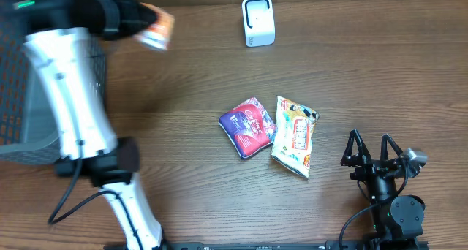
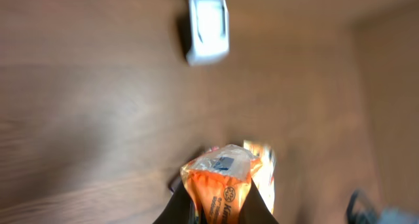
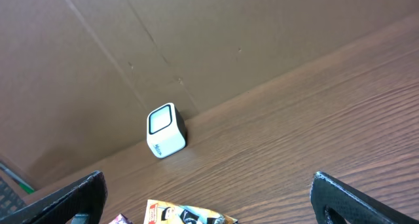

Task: Scan the item barcode
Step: 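Carry the small orange box past the scanner and place it on table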

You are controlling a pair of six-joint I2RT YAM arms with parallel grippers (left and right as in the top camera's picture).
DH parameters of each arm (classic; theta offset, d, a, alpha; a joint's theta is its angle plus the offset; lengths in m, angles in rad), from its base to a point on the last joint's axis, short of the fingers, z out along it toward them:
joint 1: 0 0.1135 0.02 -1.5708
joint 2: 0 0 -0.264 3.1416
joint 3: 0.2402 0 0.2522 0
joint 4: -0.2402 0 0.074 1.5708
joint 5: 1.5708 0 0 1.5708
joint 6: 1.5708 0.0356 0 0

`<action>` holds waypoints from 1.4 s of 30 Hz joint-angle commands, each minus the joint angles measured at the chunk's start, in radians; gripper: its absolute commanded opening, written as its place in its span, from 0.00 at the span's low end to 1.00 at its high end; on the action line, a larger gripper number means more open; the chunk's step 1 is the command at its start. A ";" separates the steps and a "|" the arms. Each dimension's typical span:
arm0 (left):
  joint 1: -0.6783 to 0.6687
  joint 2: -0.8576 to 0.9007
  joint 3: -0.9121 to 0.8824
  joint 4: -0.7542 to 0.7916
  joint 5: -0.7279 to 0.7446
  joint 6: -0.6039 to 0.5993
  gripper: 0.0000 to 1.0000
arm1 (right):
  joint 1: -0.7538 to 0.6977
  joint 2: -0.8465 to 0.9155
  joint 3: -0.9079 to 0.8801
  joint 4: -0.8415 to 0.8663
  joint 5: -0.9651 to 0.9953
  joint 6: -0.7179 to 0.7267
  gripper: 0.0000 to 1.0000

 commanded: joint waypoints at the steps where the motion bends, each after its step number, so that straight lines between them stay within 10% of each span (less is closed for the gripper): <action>1: -0.215 -0.005 -0.162 -0.009 -0.238 -0.025 0.04 | -0.004 -0.006 -0.011 0.004 0.010 0.001 1.00; 10: -0.439 -0.001 -0.666 0.080 -0.695 -0.287 0.04 | -0.004 -0.006 -0.011 0.004 0.010 0.001 1.00; 22: -0.405 -0.001 -0.962 0.305 -0.740 -0.385 0.11 | -0.004 -0.006 -0.011 0.004 0.010 0.001 1.00; 29: -0.406 -0.002 -0.960 0.301 -0.649 -0.323 0.41 | -0.004 -0.006 -0.011 0.004 0.010 0.001 1.00; 36: -0.355 -0.002 -0.673 0.124 -0.649 -0.291 0.48 | -0.004 -0.006 -0.011 0.004 0.010 0.001 1.00; 42: -0.304 -0.024 -0.201 -0.009 -0.600 -0.195 1.00 | -0.004 -0.006 -0.011 0.004 0.010 0.001 1.00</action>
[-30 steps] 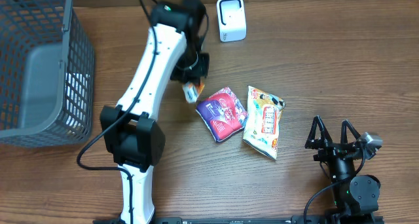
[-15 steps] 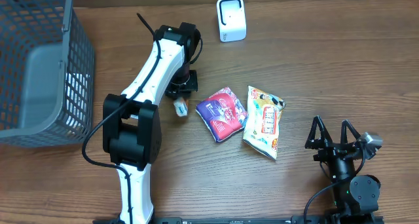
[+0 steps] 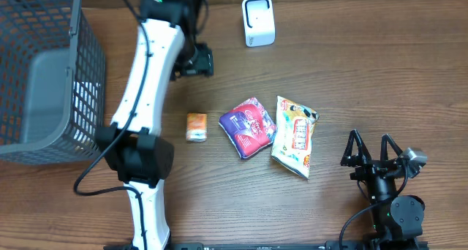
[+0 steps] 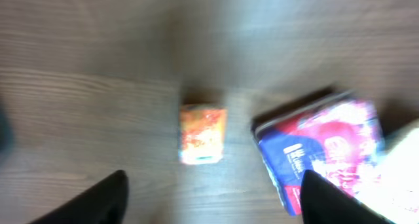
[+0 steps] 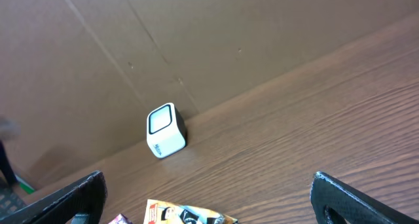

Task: Scan the item barcode
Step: 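Carry the small orange box past the scanner and place it on table, then reach into the basket and grasp the white Pantene tube with left gripper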

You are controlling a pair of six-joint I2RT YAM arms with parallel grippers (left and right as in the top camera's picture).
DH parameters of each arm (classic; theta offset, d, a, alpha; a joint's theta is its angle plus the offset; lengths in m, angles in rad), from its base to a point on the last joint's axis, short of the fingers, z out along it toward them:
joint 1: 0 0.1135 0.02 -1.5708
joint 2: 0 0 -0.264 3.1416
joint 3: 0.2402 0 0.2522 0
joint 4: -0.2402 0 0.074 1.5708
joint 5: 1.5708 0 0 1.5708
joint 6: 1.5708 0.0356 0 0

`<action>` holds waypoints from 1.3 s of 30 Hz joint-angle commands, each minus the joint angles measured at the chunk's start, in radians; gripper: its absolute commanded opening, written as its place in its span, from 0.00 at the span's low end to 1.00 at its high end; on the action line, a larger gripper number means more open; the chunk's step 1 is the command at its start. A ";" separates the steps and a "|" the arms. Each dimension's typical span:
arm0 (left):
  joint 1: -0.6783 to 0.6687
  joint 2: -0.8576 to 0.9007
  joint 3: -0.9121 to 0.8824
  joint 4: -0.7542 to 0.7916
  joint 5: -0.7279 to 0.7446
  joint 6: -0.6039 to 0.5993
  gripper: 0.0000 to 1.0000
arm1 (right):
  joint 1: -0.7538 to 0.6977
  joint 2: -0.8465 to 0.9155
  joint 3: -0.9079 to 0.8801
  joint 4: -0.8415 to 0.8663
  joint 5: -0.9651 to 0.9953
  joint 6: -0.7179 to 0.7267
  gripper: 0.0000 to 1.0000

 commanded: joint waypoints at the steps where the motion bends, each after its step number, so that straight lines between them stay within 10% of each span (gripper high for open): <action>1: 0.032 -0.043 0.256 -0.011 0.051 0.075 1.00 | -0.004 -0.006 -0.011 0.004 0.010 0.001 1.00; 10: 0.254 -0.249 0.464 -0.011 -0.163 0.075 1.00 | -0.004 -0.006 -0.011 0.004 0.010 0.001 1.00; 19: 0.821 -0.266 0.320 -0.011 -0.085 -0.057 0.99 | -0.004 -0.006 -0.011 0.004 0.010 0.001 1.00; 39: 0.889 0.163 0.039 -0.011 0.075 0.138 0.85 | -0.004 -0.006 -0.011 0.004 0.010 0.001 1.00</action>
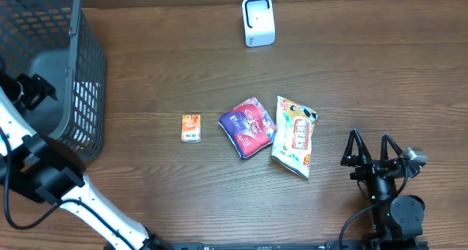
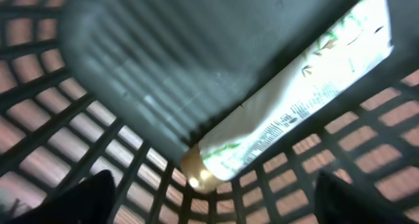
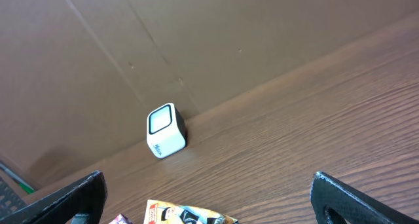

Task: Scan the item barcode
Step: 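Reach into the basket and grasp the white Pantene tube with left gripper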

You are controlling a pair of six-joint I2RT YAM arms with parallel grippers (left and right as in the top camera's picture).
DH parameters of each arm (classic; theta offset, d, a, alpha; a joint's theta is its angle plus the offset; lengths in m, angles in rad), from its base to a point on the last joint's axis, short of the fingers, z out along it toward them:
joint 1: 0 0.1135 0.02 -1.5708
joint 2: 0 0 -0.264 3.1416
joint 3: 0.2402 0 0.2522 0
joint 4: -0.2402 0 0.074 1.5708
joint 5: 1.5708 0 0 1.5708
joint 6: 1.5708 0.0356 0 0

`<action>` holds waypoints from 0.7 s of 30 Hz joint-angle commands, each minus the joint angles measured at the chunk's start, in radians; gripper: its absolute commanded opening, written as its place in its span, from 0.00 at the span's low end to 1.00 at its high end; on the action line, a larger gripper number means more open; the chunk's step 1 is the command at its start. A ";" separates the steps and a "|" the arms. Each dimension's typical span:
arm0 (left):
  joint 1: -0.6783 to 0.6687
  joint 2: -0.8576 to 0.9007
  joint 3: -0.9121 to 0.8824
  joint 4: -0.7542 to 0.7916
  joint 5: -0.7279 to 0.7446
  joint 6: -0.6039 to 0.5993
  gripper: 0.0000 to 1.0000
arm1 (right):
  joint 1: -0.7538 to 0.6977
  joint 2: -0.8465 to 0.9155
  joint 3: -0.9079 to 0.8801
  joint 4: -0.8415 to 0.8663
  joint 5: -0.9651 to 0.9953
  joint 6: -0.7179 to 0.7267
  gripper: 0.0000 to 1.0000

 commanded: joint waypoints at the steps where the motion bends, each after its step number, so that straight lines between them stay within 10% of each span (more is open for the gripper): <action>1: -0.014 0.050 -0.005 -0.003 0.074 0.087 0.84 | -0.004 -0.006 -0.011 0.005 0.010 0.001 1.00; 17: -0.118 0.183 -0.016 0.008 0.056 0.123 0.82 | -0.004 -0.006 -0.011 0.005 0.010 0.001 1.00; 21: -0.117 0.220 -0.019 -0.001 0.054 0.127 0.65 | -0.004 -0.006 -0.011 0.005 0.010 0.001 1.00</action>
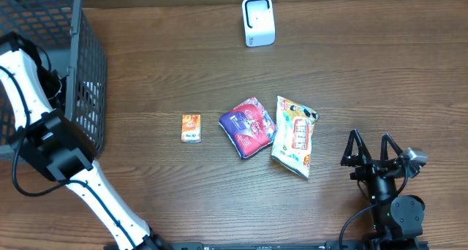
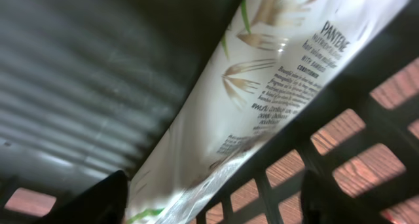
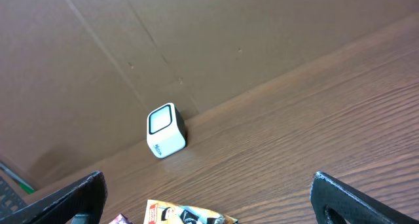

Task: Scan the item barcode
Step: 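Reach into the basket and grasp the white Pantene tube with left gripper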

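My left gripper (image 2: 213, 207) is open inside the grey basket (image 1: 89, 67), close above a white Pantene tube (image 2: 275, 73) that lies against the mesh wall; nothing is gripped between its fingers. The white scanner (image 1: 258, 21) stands at the table's back edge, also seen as the scanner (image 3: 165, 130) in the right wrist view. A small orange packet (image 1: 191, 128) lies on the table left of a purple pouch (image 1: 248, 127). My right gripper (image 1: 373, 153) rests open at the front right, holding nothing.
A white and yellow snack bag (image 1: 295, 135) lies beside the purple pouch; its top edge shows as the snack bag (image 3: 190, 215). The basket's mesh wall (image 2: 366, 119) stands right beside the tube. A brown cardboard wall (image 3: 196, 40) closes the back of the table.
My left gripper is now lower in the basket and much closer to the white tube, which fills the wrist view. It stays open. The right arm and the table items have not moved.
My left gripper first held the orange packet in the air at the back left. Then the packet lay on the table left of the purple pouch, with the gripper open above it. Later the gripper was open over the basket, and now it is low beside the tube.
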You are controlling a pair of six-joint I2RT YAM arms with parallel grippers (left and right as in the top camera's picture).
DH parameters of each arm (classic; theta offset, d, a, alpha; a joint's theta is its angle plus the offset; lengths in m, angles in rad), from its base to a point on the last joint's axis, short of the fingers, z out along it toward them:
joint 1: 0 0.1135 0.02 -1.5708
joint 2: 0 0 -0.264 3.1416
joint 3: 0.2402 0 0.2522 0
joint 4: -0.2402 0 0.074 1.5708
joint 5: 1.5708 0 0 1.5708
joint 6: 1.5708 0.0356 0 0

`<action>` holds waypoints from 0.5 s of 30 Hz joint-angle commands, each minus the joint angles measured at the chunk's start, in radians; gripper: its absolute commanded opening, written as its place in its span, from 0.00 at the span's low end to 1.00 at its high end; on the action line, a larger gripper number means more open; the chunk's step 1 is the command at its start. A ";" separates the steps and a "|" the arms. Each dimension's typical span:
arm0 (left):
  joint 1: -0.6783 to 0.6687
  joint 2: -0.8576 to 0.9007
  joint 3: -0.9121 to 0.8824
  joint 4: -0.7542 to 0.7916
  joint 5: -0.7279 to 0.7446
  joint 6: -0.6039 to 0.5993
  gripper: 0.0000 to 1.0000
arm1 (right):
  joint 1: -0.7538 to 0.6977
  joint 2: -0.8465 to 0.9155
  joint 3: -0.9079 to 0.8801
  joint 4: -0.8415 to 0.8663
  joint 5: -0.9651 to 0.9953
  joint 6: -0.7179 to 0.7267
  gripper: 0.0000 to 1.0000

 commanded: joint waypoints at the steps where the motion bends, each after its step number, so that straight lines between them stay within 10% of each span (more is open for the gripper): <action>1: -0.003 0.041 -0.007 -0.001 -0.007 0.016 0.57 | -0.004 -0.006 -0.011 0.005 0.010 0.001 1.00; 15: -0.005 0.088 -0.011 0.007 -0.035 0.011 0.32 | -0.004 -0.006 -0.011 0.005 0.010 0.001 1.00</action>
